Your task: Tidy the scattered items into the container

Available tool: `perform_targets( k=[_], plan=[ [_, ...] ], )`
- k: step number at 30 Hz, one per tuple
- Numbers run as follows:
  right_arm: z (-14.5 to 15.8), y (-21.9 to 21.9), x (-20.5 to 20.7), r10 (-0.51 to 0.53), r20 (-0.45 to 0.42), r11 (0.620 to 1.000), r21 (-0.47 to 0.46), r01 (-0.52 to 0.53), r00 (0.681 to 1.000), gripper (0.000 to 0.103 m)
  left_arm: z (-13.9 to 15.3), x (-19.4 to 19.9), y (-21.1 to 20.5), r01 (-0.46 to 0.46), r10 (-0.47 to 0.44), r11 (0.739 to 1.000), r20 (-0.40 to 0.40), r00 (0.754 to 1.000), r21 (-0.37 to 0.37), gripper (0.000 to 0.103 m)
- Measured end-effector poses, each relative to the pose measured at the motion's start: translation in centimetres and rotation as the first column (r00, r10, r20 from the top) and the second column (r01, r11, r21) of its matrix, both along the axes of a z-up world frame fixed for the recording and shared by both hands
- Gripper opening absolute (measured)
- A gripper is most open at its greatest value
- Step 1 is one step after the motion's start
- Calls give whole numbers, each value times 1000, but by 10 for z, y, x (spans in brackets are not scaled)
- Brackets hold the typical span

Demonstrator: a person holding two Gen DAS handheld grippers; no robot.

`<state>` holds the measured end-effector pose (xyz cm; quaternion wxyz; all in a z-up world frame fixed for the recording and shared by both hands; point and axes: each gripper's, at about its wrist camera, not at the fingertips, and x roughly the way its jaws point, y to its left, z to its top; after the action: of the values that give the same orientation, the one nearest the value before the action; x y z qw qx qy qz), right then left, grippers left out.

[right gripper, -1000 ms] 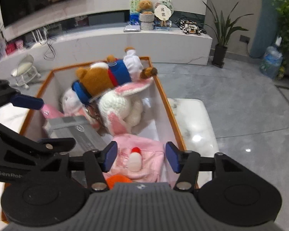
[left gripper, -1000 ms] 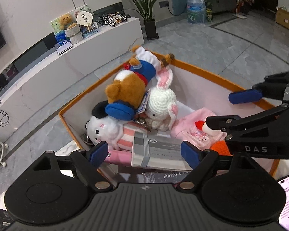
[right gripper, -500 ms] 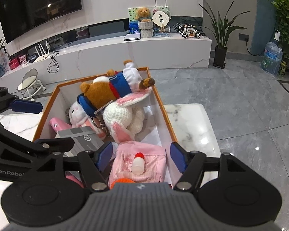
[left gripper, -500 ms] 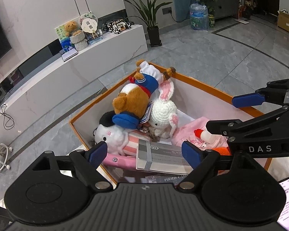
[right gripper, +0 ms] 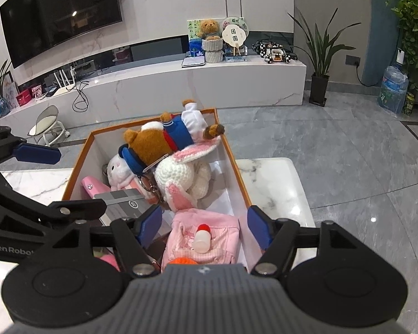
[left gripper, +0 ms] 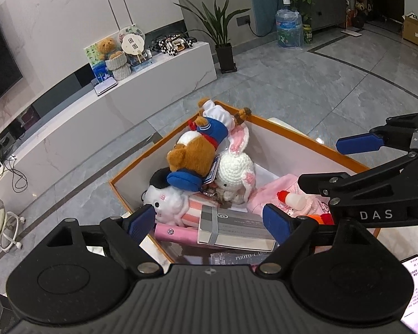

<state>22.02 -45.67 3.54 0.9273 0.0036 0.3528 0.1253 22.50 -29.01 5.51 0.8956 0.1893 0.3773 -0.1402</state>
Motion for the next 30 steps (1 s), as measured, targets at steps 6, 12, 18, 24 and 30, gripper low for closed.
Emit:
perform_targets(
  k=[6,12,18,24,30],
  plan=[
    [9,-3,-7,-6,17,1000,3,6,1000,71,9,-8,-3,9,-9,1000,17,1000,5,100],
    [18,-5,-16,-9,33,1000,6,8,999,73,16,-18,-5,19,-19,1000,32,999,6,100],
    [26,-4,-28,-5,49,1000,-1,5,999,75,24,-29,-4,36,-36,999,44,998,7,100],
    [39,-3,-44,-7,87,1000,-5,8,996,75,38,-40,-1,49,-48,999,69,996,-8,100],
    [54,3,-60,-7,126,1000,-16,9,992,75,51,-53,7,55,-51,998,95,994,-33,101]
  ],
)
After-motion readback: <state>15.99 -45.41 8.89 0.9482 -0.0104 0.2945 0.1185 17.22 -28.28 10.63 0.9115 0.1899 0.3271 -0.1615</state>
